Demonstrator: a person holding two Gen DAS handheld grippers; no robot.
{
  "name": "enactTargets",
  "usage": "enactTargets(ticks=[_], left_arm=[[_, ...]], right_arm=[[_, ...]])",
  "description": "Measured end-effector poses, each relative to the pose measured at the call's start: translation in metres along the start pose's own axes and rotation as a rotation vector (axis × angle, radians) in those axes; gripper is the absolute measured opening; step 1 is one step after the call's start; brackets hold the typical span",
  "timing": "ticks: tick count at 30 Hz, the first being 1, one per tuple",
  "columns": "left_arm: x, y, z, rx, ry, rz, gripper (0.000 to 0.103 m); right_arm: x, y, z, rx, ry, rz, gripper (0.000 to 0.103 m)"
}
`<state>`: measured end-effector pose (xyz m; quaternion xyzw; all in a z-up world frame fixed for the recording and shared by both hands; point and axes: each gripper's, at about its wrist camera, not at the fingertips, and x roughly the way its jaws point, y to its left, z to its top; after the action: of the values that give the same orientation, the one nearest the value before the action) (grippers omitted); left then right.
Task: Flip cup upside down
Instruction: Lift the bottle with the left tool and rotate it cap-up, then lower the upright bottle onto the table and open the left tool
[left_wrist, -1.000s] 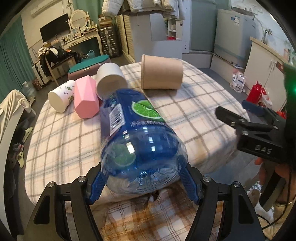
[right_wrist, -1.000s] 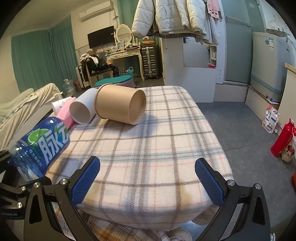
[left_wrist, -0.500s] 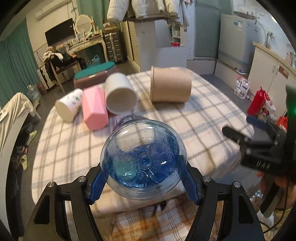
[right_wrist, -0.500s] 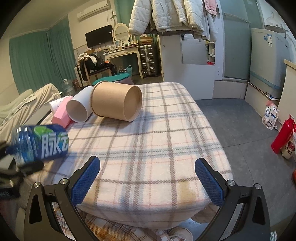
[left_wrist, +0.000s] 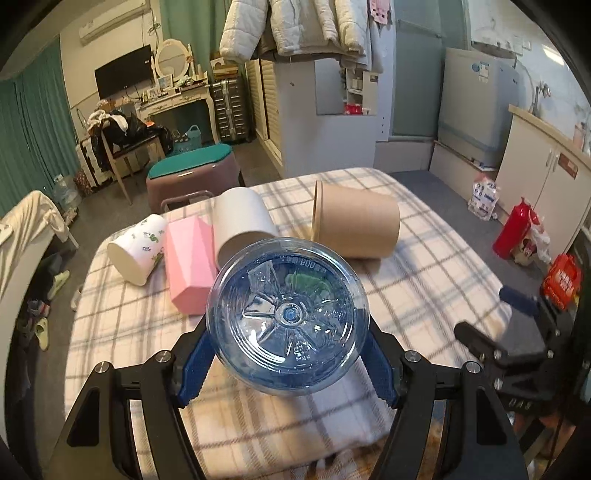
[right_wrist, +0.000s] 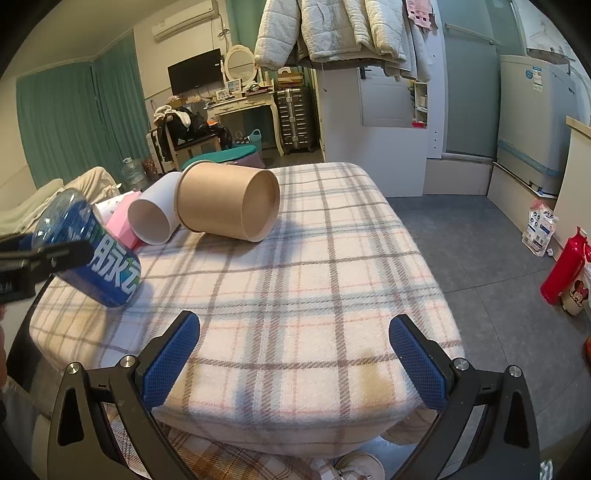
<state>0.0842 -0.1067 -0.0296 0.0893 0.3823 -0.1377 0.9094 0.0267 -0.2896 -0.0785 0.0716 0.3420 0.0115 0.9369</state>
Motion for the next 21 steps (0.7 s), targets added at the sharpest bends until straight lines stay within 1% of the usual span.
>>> enactTargets(ticks=[5,8,10,15,20,21], left_arm=[[0.018,0.011,0.009,-0.082,0.013,-0.034,0.073],[0.026,0.020,0.008,-0.137,0.018,-0.048,0.073],[0.026,0.022,0.005,-0.151,0.011,-0.052,0.072],[0.028,0.024,-0.003,-0.146,0.021,-0.045,0.072],[0.028,0.020,-0.005,-0.094,0.002,-0.039,0.074],[0.028,0.019,-0.005,-0.090,-0.001,-0.039,0.076]], right_arm=[[0.002,0.000,0.001,-0.003,0.002,-0.003,0.103],[0.003,0.000,0.001,-0.011,0.004,-0.007,0.103],[0.004,0.001,0.003,-0.012,0.005,-0.012,0.103],[0.005,0.002,0.005,-0.014,0.004,-0.019,0.103],[0.004,0.006,0.007,-0.027,0.004,-0.023,0.103],[0.004,0.007,0.008,-0.028,0.003,-0.024,0.103]])
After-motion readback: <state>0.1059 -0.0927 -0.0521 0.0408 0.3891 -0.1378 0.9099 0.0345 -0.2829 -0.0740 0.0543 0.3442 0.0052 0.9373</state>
